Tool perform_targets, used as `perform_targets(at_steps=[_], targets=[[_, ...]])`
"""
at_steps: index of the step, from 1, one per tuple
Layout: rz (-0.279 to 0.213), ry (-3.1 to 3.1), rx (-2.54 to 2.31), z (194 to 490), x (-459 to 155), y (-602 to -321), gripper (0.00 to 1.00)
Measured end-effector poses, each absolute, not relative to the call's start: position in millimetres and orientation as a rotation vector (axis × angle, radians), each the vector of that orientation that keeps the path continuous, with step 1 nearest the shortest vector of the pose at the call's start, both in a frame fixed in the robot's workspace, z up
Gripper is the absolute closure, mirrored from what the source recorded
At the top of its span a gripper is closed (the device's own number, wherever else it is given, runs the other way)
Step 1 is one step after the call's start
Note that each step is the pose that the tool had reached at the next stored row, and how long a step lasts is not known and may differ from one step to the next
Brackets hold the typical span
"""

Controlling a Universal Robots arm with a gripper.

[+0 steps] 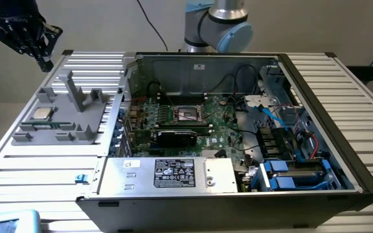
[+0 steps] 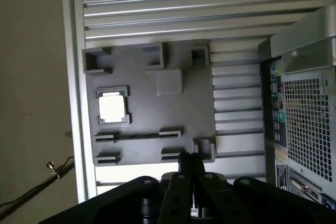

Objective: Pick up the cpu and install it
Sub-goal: 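Reach for the cpu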

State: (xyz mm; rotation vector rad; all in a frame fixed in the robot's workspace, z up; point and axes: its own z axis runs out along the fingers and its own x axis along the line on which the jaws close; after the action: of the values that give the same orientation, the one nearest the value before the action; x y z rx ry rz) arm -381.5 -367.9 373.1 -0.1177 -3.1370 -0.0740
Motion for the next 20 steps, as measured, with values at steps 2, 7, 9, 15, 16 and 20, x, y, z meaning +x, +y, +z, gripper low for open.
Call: perform_targets(at_steps=[2, 7, 9, 15, 16, 20], targets=[[-0.074, -3.137, -0.118, 371, -391, -364, 0.87], [-0.074, -3.137, -0.118, 366, -411, -354, 0.87], [-0.074, -3.137, -0.118, 364, -419, -349, 0.87], [-0.074, -3.137, -0.118, 359, -439, -334, 0.87], [-0.074, -3.137, -0.118, 358, -443, -332, 0.87], [-0.074, -3.137, -0.118, 354, -459, -324, 0.87]])
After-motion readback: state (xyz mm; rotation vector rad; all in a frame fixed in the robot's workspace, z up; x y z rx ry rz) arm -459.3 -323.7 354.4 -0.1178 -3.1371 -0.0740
